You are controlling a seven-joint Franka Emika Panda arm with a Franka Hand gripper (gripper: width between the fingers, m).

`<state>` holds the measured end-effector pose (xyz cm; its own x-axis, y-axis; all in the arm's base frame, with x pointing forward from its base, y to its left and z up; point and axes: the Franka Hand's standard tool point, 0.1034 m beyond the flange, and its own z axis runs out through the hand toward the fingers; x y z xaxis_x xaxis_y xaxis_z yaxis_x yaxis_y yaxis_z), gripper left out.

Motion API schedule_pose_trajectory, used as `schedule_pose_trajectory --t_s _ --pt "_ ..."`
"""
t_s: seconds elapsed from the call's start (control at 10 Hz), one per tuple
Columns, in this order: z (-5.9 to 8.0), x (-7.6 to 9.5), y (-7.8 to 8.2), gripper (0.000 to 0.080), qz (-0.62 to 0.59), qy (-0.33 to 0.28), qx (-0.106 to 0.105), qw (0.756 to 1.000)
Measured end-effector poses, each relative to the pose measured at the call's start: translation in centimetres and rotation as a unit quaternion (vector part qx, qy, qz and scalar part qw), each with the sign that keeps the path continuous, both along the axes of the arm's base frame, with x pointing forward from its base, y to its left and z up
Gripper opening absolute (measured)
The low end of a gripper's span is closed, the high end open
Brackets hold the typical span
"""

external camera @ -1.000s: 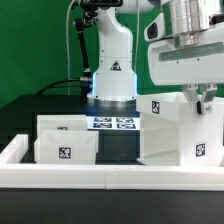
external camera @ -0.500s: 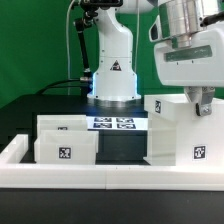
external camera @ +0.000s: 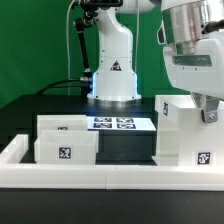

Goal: Assemble drawer

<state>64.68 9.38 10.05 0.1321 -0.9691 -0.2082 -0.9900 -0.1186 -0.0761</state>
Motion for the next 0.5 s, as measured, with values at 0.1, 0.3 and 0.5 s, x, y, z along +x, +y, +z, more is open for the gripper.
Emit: schedule_pose_trajectory --t_s 0.1,0.3,0.5 --pt "0.0 0.11 0.02 0.0039 0.002 0.005 0.001 1.0" --pt "-0.01 0.03 0.02 0.0039 0.004 0.006 0.001 1.0" --pt "-0.05 0.02 0.04 0.0153 0.006 0.005 0.001 1.0"
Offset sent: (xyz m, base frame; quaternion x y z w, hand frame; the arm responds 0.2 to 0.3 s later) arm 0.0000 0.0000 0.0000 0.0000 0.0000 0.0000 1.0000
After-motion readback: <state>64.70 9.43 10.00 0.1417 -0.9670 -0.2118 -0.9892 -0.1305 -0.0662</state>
